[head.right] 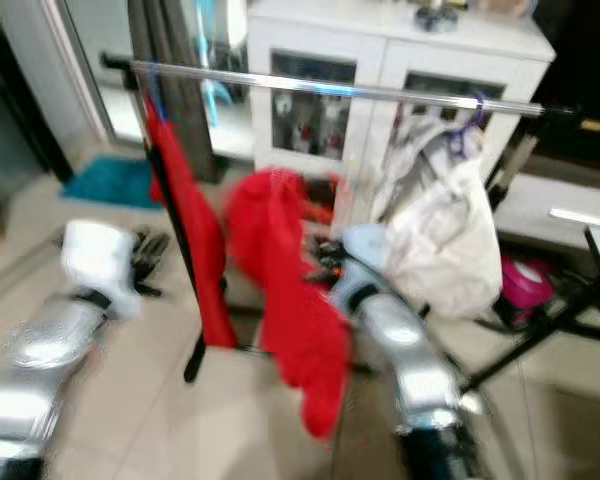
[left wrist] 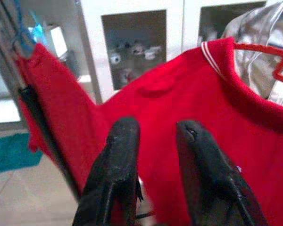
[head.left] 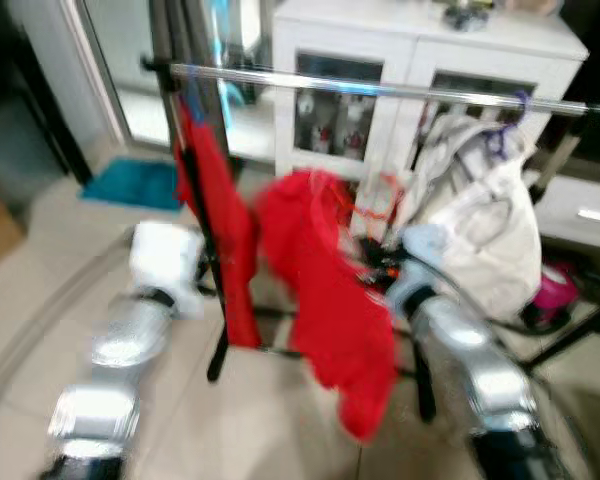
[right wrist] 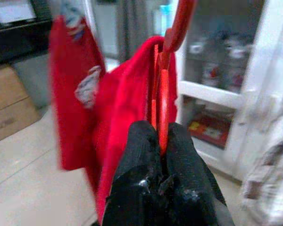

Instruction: Hang hanger

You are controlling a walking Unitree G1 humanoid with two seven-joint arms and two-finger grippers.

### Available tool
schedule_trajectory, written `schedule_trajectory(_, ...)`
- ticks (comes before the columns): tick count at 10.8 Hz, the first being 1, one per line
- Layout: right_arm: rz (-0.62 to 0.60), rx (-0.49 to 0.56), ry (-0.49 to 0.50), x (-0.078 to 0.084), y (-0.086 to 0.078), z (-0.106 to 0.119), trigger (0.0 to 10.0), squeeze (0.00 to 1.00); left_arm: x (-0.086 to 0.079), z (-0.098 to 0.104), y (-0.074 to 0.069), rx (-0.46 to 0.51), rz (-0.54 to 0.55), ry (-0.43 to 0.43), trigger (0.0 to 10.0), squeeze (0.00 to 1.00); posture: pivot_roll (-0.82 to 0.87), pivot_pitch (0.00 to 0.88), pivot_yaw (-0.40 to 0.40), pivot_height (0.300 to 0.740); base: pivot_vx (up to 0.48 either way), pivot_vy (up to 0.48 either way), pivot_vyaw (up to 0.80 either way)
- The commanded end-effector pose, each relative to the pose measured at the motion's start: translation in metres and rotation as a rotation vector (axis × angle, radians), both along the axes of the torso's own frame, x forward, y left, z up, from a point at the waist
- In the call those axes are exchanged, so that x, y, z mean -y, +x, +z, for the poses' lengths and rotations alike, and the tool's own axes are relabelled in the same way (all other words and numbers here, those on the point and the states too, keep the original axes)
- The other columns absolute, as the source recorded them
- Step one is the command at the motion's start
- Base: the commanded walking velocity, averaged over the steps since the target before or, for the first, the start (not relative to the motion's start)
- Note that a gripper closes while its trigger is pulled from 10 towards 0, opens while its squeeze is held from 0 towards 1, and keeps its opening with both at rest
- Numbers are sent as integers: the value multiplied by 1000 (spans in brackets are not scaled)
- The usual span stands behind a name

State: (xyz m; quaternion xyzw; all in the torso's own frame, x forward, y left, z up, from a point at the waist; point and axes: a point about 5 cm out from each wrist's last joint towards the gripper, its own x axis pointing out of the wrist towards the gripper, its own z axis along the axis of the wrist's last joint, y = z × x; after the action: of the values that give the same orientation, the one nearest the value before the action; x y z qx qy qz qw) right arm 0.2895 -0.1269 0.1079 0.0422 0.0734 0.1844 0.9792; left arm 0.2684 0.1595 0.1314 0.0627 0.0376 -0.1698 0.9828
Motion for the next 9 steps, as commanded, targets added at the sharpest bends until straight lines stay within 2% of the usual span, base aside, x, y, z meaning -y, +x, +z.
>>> schedule_trajectory(1,25,74,15,-9,5,16,10000,0,-9,5,0,18,22,22,10000,0,57,0,-26,740,386,0,0)
schedule_trajectory(3,27,84,21,-11,7,19,10000,0,-9,6,0,19,17,24,10000,0,62,0,-27,740,388,0,0)
schedule_trajectory(5,33,121,-51,-14,10,25,10000,0,-8,7,0,21,11,26,10000,0,64,0,-28,740,390,0,0)
schedule_trajectory(9,2,145,-57,-13,18,35,10000,0,-6,7,-2,23,-13,32,10000,0,70,0,-30,740,390,0,0)
